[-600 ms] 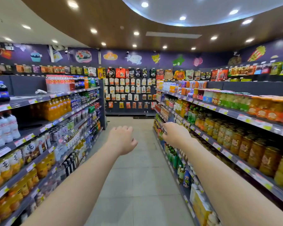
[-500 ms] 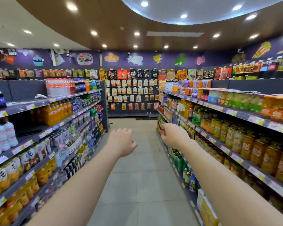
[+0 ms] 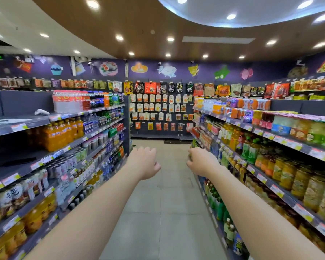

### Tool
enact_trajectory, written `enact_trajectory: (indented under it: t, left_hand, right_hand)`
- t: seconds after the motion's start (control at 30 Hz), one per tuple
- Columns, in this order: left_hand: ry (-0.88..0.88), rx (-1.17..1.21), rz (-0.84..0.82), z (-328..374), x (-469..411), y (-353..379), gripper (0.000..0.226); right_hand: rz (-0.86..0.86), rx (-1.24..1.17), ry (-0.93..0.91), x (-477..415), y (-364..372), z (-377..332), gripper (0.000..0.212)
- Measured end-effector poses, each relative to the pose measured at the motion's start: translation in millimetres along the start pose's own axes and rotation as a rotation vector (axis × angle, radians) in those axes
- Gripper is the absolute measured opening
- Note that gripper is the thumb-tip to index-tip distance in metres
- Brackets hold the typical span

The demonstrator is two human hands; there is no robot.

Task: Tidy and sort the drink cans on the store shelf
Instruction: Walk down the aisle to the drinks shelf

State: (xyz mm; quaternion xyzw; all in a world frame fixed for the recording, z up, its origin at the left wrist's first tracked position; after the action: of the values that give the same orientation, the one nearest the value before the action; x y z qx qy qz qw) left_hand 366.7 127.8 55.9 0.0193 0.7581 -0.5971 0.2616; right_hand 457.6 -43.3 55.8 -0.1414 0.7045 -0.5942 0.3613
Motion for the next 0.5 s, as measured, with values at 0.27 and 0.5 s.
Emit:
enact_trajectory:
  t: [0.27,0.5]
  left_hand:
    - [0.038,0.018,-0.041,-6.2,-151.1,97.5,0.049]
    - [0.081,0.108,0.006,-15.2,-327.8,142.9,0.05]
  right_hand:
    - [-0.028,0.067,0.037,-140.3,66.2,56.2,0.035]
    - [0.02,0.078,0.127,-288.3,86.0,119.7,0.034]
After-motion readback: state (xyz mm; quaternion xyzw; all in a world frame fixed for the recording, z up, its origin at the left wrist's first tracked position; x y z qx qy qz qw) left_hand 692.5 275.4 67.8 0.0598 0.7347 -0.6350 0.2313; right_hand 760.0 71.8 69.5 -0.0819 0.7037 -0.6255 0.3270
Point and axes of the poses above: each hand's wrist, its own x-axis away from the middle knuckle, its own y-axis out of the palm, z = x × y, the point moved 9 cm from there along -x, towards the middle knuckle, and after that the axes turned 11 degrees about -y, right-handed, at the moved point
